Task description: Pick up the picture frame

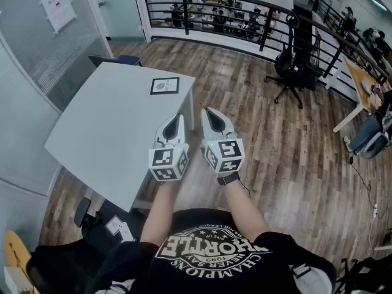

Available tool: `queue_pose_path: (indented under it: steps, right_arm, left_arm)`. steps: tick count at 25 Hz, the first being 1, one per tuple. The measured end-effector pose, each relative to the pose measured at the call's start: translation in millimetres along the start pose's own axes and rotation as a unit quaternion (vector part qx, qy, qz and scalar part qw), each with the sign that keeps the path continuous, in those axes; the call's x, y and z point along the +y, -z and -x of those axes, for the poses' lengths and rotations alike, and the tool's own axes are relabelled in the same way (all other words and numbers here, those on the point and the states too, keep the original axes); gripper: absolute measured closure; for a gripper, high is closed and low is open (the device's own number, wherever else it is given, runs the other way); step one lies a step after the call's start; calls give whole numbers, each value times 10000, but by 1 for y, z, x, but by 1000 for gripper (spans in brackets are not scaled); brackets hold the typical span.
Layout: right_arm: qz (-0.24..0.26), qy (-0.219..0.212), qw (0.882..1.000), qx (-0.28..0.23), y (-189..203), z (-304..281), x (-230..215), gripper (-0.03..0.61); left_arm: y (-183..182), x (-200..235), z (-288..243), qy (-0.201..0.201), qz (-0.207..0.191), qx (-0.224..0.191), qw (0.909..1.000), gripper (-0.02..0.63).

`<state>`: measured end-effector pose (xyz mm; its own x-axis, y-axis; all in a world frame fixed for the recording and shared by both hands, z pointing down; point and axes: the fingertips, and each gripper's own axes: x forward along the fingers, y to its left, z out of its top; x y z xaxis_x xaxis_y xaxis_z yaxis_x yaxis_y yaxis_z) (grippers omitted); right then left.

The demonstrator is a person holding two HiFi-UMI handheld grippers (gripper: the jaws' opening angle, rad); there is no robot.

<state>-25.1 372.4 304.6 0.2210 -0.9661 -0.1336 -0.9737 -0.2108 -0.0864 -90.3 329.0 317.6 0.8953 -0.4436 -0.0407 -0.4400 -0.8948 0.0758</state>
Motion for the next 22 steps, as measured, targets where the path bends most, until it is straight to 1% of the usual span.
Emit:
queue_pose_path:
  steps: [4,6,10,14,18,22]
  right_arm:
    - [-219,252,9994,82,9,10,-23,581]
    - [-266,296,9990,185,20,15,-28,580]
    - [-301,210,9986,387,40,6,-27,580]
    - [-342,130,9981,485,49,-11,-27,580]
    - [-263,55,9979,591,70,-53,-21,580]
    - [-217,57,9978,628,85,-114,-29,580]
  left_arm:
    - [8,-8,7,-135,73,-25,9999,609]
    - [15,-6,13,-244,122,-21,9996,609]
    - [30,16,15,-499,214,84,9985,609]
    - [36,28,3,-587,229,152,9979,609]
    - [44,63,-25,-559,194,141,9981,609]
    - [51,103,-75,-495,124,175,9985,609]
